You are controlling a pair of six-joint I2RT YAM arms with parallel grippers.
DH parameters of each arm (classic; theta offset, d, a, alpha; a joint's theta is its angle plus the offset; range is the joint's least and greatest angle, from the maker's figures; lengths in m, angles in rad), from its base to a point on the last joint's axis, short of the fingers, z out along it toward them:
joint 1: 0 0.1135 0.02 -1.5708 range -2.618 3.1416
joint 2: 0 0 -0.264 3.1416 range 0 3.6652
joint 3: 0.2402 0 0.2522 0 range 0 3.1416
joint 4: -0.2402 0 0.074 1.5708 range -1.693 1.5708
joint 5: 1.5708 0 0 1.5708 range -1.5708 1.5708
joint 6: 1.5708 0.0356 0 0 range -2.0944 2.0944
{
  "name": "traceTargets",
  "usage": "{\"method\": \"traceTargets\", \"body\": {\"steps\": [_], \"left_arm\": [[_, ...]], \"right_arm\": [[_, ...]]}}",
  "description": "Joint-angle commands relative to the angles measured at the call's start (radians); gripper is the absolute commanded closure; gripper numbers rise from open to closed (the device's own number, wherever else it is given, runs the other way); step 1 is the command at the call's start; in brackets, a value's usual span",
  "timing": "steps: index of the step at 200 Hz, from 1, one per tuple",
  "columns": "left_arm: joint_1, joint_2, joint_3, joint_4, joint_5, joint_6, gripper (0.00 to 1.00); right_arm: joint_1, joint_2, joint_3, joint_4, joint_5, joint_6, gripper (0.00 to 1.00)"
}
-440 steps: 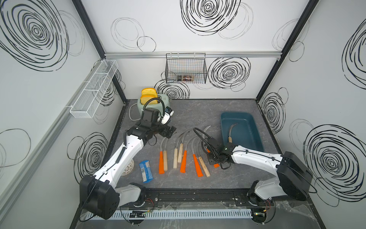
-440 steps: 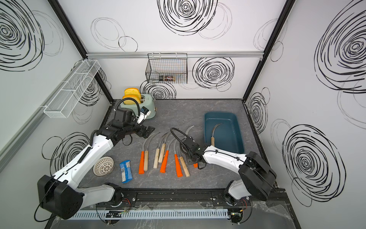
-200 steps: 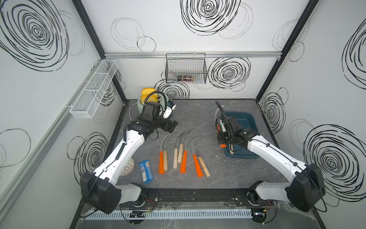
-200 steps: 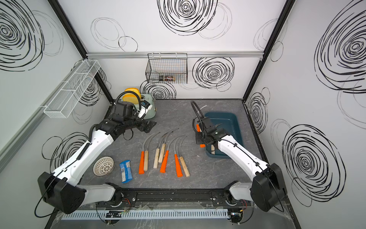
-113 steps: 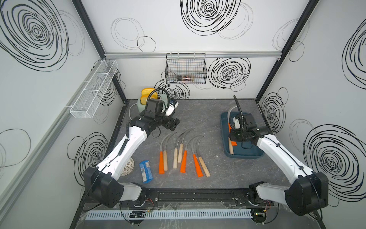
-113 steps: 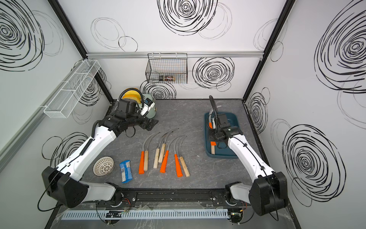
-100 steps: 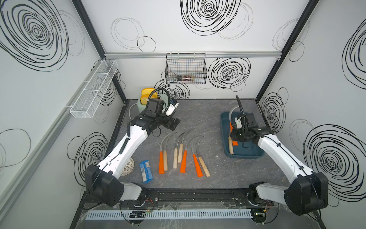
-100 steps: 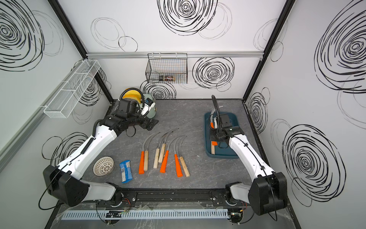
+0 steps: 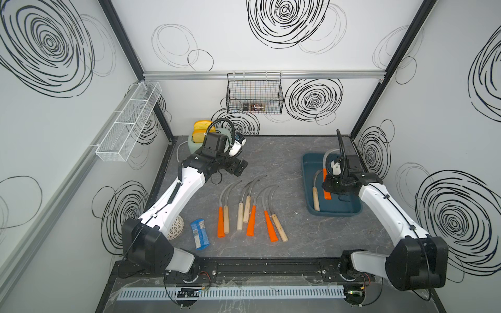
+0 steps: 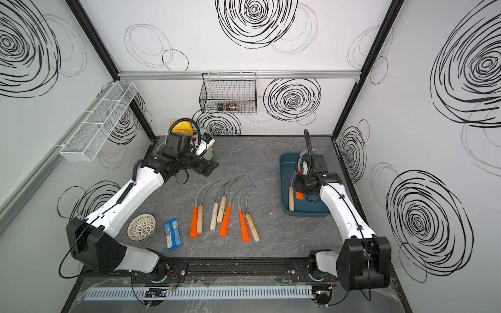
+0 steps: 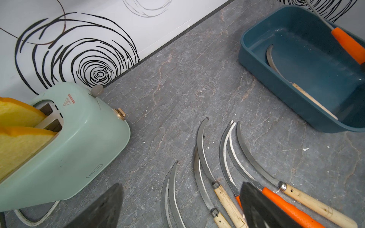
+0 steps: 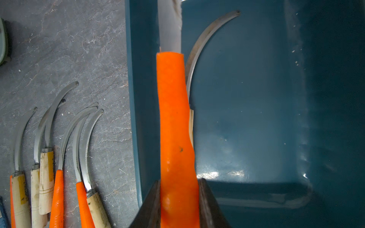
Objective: Put small sickles into storage boxes
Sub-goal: Place the sickle in the storage box.
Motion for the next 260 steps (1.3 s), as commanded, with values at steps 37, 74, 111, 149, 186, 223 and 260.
{"method": "traceTargets", "body": {"steps": [37,74,111,149,186,223,260], "left_arm": [[0.039,0.012,0.037,0.044,0.056,0.011,0.04],[0.068,0.012,0.026,0.045,0.081,0.010,0.04],[0.092,0.024,0.031,0.042,0.098,0.009,0.04],[0.107,0.030,0.035,0.043,0.105,0.011,0.04],[0.117,0.027,0.032,0.037,0.106,0.017,0.04],[0.124,0.029,0.031,0.037,0.114,0.018,0.04],[0.126,0.038,0.036,0.041,0.116,0.018,0.04]], "right_arm": [[-0.029,0.044,-0.079,0.086,-0.031,0.046,0.97],[-0.042,0.072,-0.102,0.110,-0.031,0.054,0.97],[-0.052,0.104,-0.124,0.136,-0.020,0.055,0.96],[-0.061,0.153,-0.138,0.165,-0.036,0.052,0.96],[-0.063,0.202,-0.142,0.178,-0.036,0.034,0.96],[-0.061,0.223,-0.145,0.184,-0.033,0.026,0.95],[-0.062,0.261,-0.134,0.182,-0.033,0.014,0.94]]}}
